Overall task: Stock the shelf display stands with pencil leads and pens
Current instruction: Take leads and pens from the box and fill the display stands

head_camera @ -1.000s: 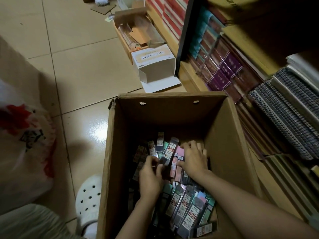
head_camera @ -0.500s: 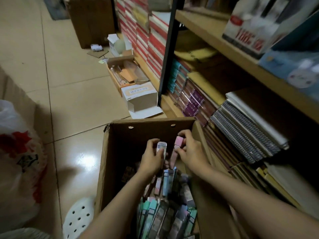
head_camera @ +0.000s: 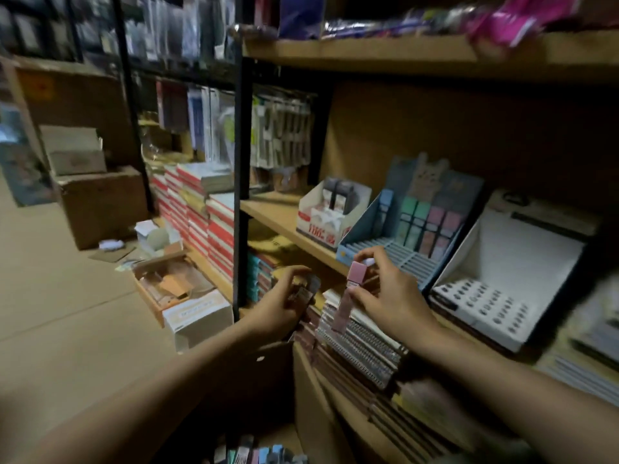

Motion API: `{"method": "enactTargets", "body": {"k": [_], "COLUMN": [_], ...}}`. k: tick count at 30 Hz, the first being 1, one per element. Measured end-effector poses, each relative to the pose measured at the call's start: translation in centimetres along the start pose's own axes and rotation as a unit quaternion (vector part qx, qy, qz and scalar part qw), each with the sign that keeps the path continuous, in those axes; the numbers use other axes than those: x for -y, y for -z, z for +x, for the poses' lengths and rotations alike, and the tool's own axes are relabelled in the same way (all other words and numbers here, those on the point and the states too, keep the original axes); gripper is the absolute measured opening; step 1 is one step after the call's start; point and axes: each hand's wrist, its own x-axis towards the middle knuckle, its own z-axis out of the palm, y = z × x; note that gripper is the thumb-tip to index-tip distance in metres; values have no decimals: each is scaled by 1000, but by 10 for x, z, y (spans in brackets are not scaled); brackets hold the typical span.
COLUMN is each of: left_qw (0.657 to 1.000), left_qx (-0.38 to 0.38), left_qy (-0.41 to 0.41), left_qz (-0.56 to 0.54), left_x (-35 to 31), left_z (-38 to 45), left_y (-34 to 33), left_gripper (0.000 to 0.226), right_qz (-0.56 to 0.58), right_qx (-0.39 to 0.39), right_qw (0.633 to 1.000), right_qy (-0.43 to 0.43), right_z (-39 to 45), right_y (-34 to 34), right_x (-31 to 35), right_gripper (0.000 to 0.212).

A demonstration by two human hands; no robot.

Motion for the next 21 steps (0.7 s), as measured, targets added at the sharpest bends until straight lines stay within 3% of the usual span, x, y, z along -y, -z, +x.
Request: {"method": "enactTargets", "body": {"k": [7,11,15,21], "left_qw": [992,984,981,982], "left_qx": [2,-36,-41,-29], "left_qy": [-67,-74,-56,-66], "left_qz": [-107,-161,-183,-177], "left_x": [-48,-71,-72,-61], "left_z": [18,30,46,65], "left_y": [-13,-21,-28,-36], "left_gripper": [51,42,18,9], "right_qz": [-62,-127,-215,-281], "right_qx": [-81,-132,-129,-101], "right_qw": [994,981,968,954], "right_qy": [49,58,33,15], "right_z": [20,45,63,80], "right_y": [81,124,138,124], "right_x": [18,22,10,-17], "right_gripper": [36,32,30,29]}}
